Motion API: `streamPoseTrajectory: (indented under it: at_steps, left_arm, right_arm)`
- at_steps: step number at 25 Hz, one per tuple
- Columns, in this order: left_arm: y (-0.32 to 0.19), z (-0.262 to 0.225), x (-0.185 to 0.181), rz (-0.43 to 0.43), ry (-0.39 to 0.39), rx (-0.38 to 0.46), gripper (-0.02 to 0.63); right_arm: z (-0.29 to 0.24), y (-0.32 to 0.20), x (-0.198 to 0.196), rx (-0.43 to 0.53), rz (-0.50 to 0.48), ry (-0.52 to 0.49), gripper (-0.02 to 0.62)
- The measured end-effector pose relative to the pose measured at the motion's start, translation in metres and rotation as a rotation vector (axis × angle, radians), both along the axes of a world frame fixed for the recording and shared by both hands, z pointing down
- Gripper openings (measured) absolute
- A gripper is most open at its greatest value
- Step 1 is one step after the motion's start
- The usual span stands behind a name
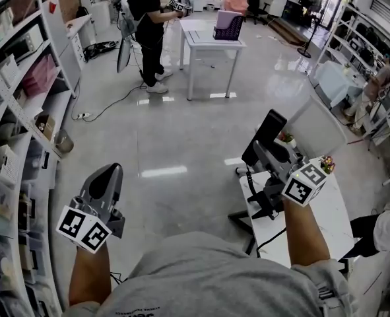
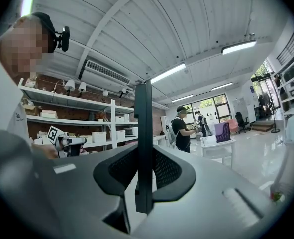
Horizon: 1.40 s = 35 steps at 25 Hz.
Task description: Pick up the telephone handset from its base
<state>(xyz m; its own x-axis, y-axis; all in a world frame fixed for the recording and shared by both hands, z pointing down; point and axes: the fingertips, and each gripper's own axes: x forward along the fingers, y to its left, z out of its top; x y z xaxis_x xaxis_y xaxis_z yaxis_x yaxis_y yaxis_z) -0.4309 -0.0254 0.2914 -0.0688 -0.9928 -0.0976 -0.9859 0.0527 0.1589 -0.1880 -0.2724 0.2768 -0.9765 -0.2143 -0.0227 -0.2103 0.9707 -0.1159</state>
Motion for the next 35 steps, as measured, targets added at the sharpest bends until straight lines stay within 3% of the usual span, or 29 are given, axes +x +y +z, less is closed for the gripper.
streamPoseTrajectory:
  at_steps: [35]
  left_arm:
    - [-0.003, -0.006, 0.011, 0.032, -0.016, -0.008, 0.058]
  right_arm:
    - [-0.001, 0.003, -0.004, 0.020, -0.016, 0.008, 0.077]
